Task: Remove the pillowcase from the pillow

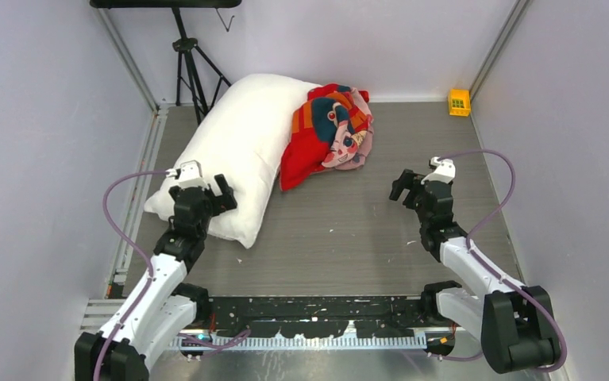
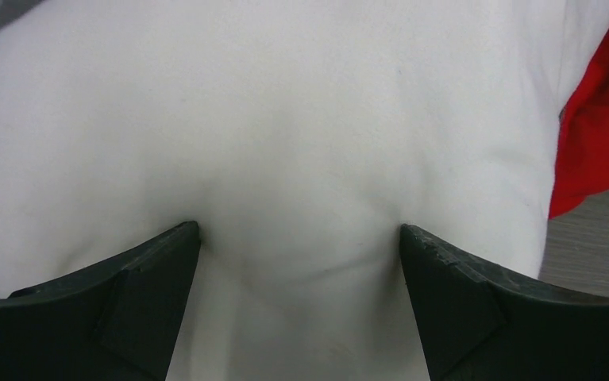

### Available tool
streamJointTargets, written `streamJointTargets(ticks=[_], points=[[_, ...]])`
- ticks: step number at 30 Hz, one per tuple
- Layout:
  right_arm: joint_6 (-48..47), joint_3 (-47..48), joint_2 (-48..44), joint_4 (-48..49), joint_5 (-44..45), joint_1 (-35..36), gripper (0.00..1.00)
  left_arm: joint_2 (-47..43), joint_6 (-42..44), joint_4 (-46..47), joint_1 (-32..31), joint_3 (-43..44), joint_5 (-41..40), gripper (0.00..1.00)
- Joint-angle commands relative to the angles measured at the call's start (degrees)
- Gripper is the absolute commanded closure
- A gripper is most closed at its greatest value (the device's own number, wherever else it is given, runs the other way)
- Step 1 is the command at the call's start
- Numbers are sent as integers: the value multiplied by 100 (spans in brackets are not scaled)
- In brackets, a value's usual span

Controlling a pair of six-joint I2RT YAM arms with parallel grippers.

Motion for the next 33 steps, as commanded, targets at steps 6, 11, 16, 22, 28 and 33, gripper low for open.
streamJointTargets(ticks=[6,11,16,22,28,33], points=[[-928,58,826,2003,904,-90,6,1378,1385,2792,309,-659,-646,0],[-1093,211,1505,2349,1062,-385,4,2942,983,4205,1133,-689,101,1],[-896,-175,2535,3562,856,-753,6,3141,1257,4386,1246,-590,276,3],[-860,-111,3152,3975,991,-755,5,3421,1498,4572,1244,-449,255,5],[-842,-123,3137,3953,1017,-757,7,4606,1884,6508,1221,-794,768,4],[-866,-134,3126,3979,1071,-757,6,4532,2023,6060,1085,-627,721,0]])
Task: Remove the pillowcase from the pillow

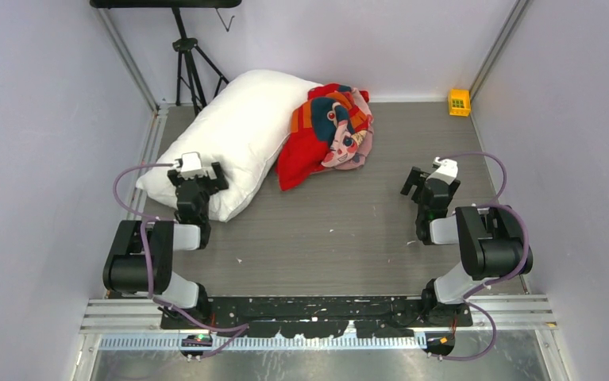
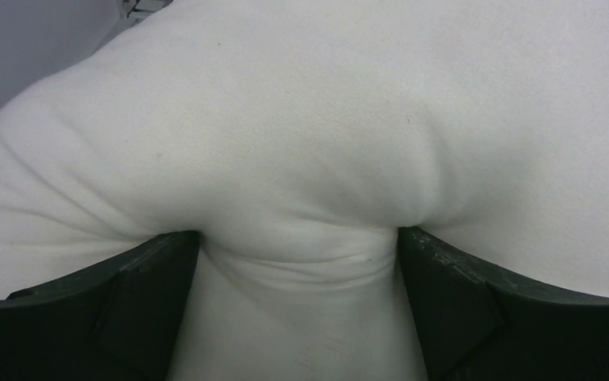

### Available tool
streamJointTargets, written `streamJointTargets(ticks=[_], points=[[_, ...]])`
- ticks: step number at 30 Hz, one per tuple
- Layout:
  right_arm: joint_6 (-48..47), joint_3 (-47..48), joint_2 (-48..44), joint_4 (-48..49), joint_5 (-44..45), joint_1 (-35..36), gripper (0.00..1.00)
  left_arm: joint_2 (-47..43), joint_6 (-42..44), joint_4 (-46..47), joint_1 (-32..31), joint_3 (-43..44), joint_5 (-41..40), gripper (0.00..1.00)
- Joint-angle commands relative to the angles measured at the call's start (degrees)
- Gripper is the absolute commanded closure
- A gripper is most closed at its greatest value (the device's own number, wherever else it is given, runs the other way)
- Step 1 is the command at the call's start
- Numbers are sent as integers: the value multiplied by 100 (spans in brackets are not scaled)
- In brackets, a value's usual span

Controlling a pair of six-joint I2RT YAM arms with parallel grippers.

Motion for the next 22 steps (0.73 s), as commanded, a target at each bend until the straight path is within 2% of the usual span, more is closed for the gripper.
streamJointTargets(ticks=[1,3,22], points=[[12,3,-94,447,183,8,6,270,409,-659,-80,37,415,0],[8,-6,-90,463,191,8,6,360,632,-737,-70,160,870,0],[2,9,-81,446,171,6,5,334,641,-753,-66,140,914,0]])
